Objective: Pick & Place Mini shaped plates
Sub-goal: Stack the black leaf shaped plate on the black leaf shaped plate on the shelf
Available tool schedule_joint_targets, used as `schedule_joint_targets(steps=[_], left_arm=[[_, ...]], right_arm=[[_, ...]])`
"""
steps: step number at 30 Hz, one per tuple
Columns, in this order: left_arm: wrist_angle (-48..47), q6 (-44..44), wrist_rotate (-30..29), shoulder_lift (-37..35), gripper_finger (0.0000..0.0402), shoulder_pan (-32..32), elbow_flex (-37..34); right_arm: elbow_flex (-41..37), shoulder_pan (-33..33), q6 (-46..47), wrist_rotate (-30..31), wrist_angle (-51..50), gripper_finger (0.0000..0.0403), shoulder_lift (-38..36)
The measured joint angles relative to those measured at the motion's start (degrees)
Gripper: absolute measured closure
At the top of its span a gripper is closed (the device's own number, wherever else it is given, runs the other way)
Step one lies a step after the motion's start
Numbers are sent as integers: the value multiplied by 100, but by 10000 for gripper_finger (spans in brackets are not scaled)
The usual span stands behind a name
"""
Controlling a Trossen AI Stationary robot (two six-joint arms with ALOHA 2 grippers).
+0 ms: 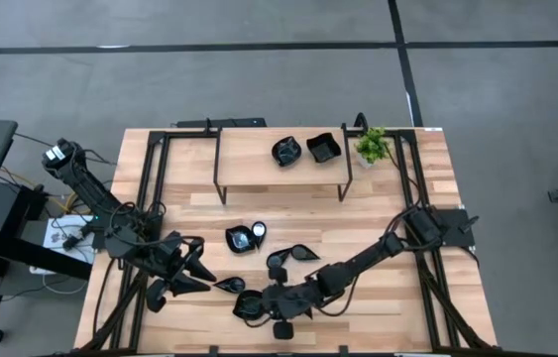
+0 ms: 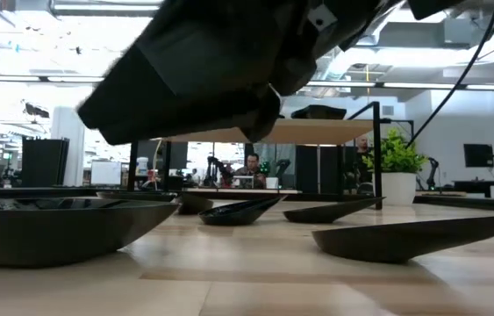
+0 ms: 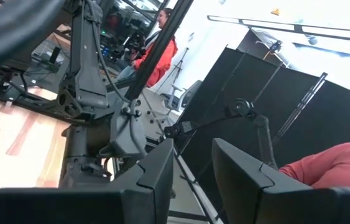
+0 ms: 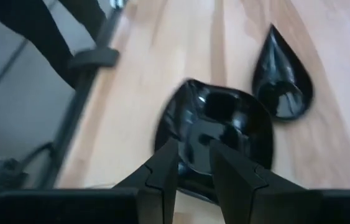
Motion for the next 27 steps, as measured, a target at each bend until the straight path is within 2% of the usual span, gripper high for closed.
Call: schedule_joint_targets(steps=[6,15,27], left_arm=[[-3,0,0,0,289,0,0],[-1,0,0,0,289,0,-2],[-2,0,0,0,289,0,-2]], right_arm=[[68,-341,132,-66,-507,315,-16],[76,-615,138,-1121,-440,315,-20],[76,-647,138,-1194,-634,315,-20]])
